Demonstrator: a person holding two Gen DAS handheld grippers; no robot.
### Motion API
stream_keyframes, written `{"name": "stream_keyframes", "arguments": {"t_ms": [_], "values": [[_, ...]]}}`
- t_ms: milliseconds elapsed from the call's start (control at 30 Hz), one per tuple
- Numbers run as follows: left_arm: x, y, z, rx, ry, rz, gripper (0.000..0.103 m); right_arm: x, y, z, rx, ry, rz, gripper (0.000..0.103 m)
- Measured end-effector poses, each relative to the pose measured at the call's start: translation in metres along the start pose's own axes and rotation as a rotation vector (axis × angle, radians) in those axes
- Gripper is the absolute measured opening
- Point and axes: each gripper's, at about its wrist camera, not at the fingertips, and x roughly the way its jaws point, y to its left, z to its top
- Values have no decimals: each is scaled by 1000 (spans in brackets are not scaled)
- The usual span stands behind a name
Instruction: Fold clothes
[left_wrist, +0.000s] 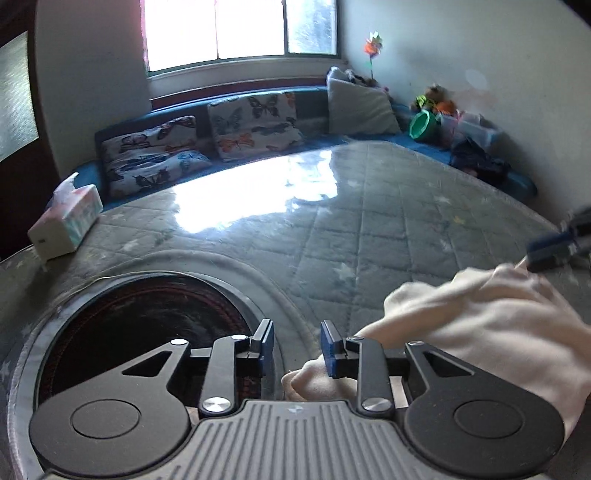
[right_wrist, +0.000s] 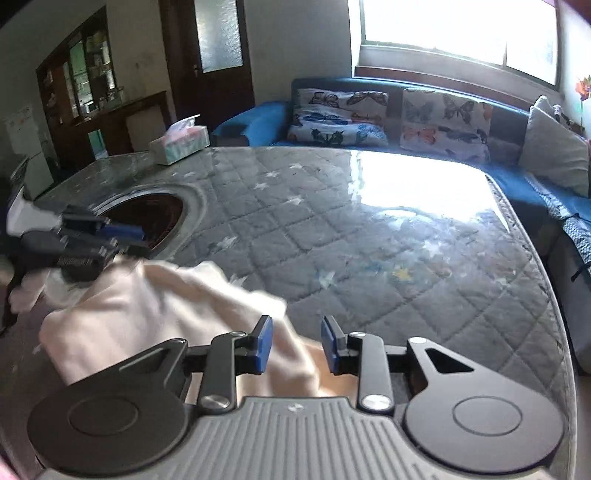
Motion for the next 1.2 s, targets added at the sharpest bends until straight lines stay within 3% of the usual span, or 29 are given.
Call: {"name": "stream_keyframes", "arguments": {"t_ms": [200, 333, 400, 467, 500, 633, 733, 833, 933, 1033, 1200], "values": [[-30, -34, -2, 8, -9, -125, 31, 3, -3, -17, 32, 59, -38, 29], [-36, -63, -14, 33, 9, -190, 31, 6, -1, -22, 50, 53, -39, 29], [-35, -74, -20, 45, 20, -199, 31, 7, 3, -22, 29, 53, -45, 25], [-33, -79, -24, 53, 29, -206, 31, 6, 8, -21, -6, 52, -60, 10], [-31, -79, -25, 56, 34, -206, 31, 5, 12, -20, -33, 51, -74, 8], [-26, -78, -32, 67, 54, -207, 31, -1, 21, -13, -127, 29, -134, 6], [-23, -77, -37, 73, 67, -208, 31, 4, 16, -12, -120, 27, -166, 6], [-23, -75, -36, 58, 69, -214, 32, 15, 9, -20, -95, 43, -154, 8], [-25, -67, -32, 24, 69, -216, 38, 7, 7, -17, -88, 29, -142, 16], [-26, -56, -26, -6, 57, -194, 39, -9, 11, -13, -94, 7, -115, 16], [-20, -39, -19, -63, 58, -155, 39, -27, 37, -18, -141, 12, 14, 16]]}}
